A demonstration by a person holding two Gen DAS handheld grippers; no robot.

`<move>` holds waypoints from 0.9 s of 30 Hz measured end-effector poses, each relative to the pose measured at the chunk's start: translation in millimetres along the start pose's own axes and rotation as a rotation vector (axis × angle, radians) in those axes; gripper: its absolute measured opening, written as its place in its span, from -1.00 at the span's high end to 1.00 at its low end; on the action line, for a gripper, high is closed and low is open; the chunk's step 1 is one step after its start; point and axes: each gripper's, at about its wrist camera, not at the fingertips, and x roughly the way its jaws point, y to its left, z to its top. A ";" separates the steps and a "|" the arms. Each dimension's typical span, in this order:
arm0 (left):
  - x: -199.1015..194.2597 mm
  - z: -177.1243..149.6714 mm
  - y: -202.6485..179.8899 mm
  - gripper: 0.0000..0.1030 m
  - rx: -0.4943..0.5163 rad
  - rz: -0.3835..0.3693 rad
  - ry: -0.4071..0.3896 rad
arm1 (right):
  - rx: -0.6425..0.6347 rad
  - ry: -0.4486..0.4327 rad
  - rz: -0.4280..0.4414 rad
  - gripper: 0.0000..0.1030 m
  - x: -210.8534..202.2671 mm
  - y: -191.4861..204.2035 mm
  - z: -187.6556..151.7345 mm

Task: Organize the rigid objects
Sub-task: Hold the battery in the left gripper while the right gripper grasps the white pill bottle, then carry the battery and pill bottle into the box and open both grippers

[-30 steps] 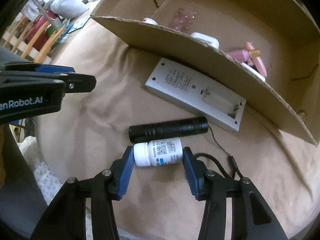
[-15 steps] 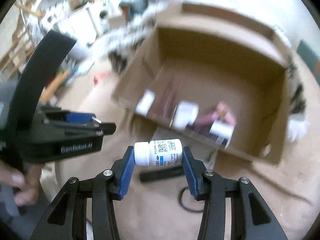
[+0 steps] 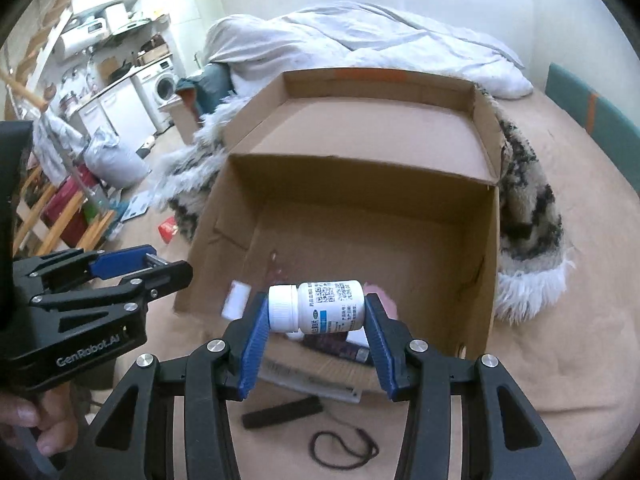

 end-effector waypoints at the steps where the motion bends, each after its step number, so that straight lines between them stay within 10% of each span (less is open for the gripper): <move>1: 5.1 6.4 -1.2 0.23 0.002 -0.003 0.004 | 0.008 0.007 0.000 0.05 4.1 -4.3 4.2; 27: 108.3 -2.9 -20.4 0.22 0.044 -0.041 0.293 | 0.039 0.354 -0.057 0.05 120.2 -41.5 -3.8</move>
